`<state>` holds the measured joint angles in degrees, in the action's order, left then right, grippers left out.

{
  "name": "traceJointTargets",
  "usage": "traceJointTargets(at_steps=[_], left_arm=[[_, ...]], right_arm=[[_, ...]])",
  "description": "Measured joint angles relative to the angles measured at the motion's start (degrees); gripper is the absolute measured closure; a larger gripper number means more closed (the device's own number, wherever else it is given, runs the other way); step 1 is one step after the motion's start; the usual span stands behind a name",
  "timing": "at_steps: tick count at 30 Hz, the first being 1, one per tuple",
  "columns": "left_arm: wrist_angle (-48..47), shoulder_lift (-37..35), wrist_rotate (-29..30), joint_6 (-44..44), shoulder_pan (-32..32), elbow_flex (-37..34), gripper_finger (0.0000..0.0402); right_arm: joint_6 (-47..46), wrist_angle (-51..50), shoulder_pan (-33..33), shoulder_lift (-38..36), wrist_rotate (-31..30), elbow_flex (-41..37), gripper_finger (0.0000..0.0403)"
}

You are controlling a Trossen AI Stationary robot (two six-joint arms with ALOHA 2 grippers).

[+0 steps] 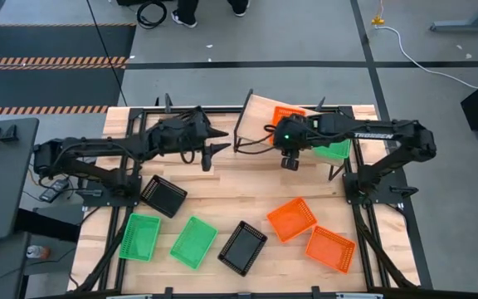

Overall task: Stack baskets on shelf by color
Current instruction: Put the top orange bin on the shelf

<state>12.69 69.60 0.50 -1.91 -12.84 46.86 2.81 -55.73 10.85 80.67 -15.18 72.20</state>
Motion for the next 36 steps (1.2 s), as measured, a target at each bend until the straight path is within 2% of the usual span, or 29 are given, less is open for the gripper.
traceJointTargets(at_steps=[8,17,23,30,36], left_arm=[[-2.64,0.00,2.17,-1.75,0.11,-1.26,0.0230],[-3.63,0.00,2.12,-1.78,0.11,-1.26,0.0230],[-4.70,0.00,2.10,-2.30,0.13,-1.26,0.0230],[-5.79,0.00,2.26,-3.37,0.13,-1.26,0.0230],[-5.77,0.00,2.26,-4.50,0.13,-1.26,0.0230]], right_arm=[[0.00,-2.30,2.46,0.75,-0.24,0.00,0.0287],[-4.54,-7.62,4.03,0.27,0.32,0.00,0.0391],[-10.66,-8.61,3.82,0.21,2.98,0.04,0.0382],[-12.84,-8.63,2.25,0.21,4.59,0.04,0.0395],[-14.88,-8.82,1.10,0.22,5.25,0.02,0.0366]])
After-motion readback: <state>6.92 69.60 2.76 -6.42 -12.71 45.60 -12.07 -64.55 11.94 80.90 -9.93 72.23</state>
